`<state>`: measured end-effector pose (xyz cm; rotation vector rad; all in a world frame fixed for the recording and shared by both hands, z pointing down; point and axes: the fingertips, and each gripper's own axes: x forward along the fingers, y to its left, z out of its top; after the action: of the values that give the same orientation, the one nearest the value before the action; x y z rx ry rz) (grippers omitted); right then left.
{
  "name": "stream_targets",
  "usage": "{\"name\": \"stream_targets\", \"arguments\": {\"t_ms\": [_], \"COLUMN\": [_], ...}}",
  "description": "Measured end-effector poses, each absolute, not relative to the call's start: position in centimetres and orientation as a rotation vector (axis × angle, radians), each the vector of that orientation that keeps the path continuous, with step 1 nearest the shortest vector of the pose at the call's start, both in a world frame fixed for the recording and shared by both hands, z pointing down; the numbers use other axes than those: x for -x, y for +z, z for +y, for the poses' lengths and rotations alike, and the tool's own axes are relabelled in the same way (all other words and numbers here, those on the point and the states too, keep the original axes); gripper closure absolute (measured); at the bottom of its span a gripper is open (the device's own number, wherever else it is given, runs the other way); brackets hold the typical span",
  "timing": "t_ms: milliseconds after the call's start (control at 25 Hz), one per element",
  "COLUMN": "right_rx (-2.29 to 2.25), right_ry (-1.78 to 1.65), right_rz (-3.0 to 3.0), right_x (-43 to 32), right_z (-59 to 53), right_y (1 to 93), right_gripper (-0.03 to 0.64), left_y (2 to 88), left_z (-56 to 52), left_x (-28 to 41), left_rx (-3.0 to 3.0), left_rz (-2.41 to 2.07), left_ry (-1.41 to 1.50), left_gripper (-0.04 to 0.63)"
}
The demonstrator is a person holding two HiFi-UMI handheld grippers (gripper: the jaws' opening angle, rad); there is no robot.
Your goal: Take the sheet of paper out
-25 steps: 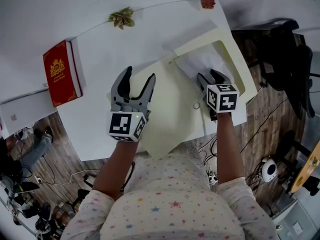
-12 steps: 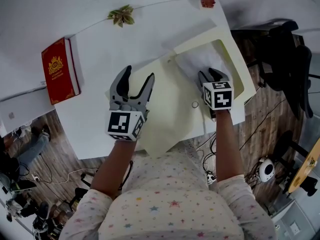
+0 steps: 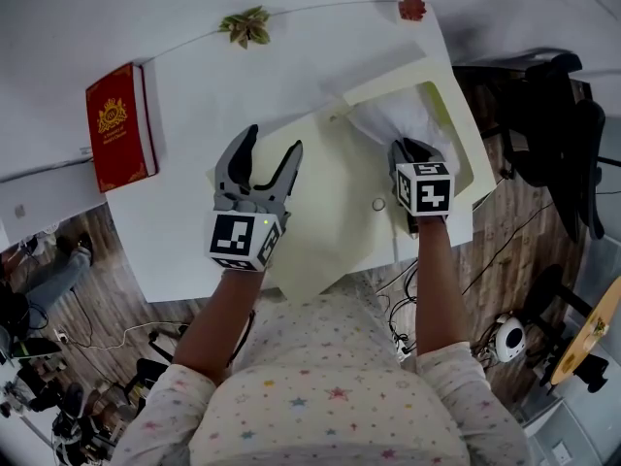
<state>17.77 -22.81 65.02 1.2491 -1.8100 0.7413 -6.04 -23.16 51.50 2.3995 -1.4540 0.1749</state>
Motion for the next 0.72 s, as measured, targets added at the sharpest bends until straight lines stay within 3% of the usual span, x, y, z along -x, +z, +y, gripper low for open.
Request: {"name": "stream_targets", "arguments": {"t_ms": [720], "right_rx": [-1.207], "right_ry": [0.796], "right_rz": [-1.886], "right_x": [-16.5], "right_z": [-21.9], "right_y": [63.1], "right_gripper": [0.595], "left_y": [49.8], "left_z": [-22.3], "left_x": [7.5], "left_rx": [-2.392], "left_rz": [-1.523], "left_ry": [0.159], "left_gripper": [0.305]}}
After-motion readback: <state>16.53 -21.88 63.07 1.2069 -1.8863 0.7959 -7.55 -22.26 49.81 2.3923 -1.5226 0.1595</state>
